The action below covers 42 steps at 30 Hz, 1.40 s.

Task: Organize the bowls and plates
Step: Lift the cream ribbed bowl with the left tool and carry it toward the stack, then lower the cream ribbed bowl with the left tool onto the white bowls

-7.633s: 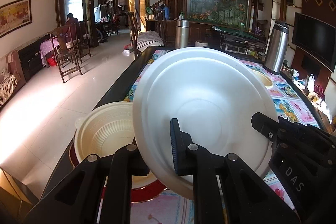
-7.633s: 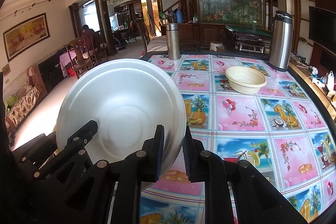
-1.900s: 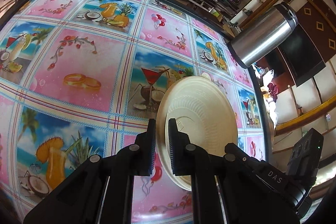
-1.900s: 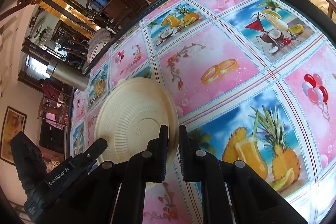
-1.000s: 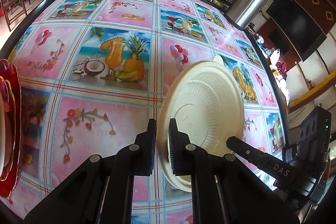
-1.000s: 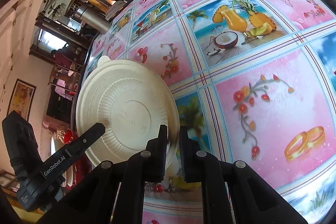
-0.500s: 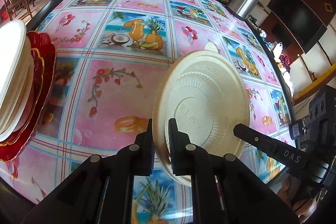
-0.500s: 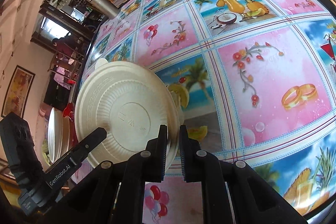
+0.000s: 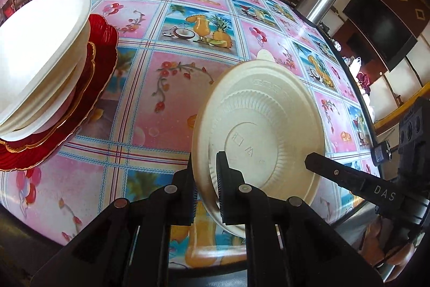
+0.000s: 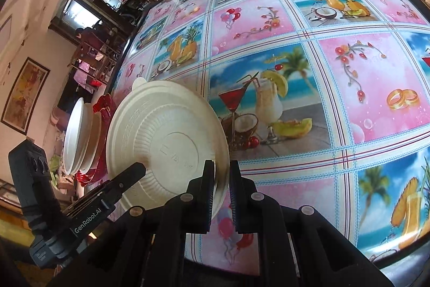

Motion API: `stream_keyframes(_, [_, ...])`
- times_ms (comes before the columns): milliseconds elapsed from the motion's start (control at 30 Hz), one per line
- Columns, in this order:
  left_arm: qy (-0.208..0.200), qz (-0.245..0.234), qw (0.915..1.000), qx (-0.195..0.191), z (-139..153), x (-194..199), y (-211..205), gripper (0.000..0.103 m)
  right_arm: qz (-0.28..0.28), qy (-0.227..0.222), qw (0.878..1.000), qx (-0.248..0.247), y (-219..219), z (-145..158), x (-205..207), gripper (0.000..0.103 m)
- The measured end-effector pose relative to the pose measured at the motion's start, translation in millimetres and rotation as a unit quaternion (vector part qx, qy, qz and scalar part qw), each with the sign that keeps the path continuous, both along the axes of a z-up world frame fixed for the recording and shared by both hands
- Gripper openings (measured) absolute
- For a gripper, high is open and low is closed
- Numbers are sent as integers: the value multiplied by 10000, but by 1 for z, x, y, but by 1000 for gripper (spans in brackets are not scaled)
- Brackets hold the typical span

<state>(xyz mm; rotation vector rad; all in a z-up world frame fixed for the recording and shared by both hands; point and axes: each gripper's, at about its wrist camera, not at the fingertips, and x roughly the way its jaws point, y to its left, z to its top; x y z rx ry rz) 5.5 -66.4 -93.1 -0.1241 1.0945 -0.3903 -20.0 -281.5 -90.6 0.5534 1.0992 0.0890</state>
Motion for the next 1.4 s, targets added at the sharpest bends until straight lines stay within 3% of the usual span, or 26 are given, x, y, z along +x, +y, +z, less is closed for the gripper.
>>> stream_keyframes(333, [-511,26,9982,313,5,-14,5,11,31,-34,10000,45,10,-2,-10,11])
stream_keyframes(667, [-1031,149,9937,409,24,-23,20,11,136,-178,9997,-21,28,14,-15,11])
stream_keyframes(1400, [-1431,270,9884,430,38,-36,35,11,241,-394,9989,19,41,27,-20,11])
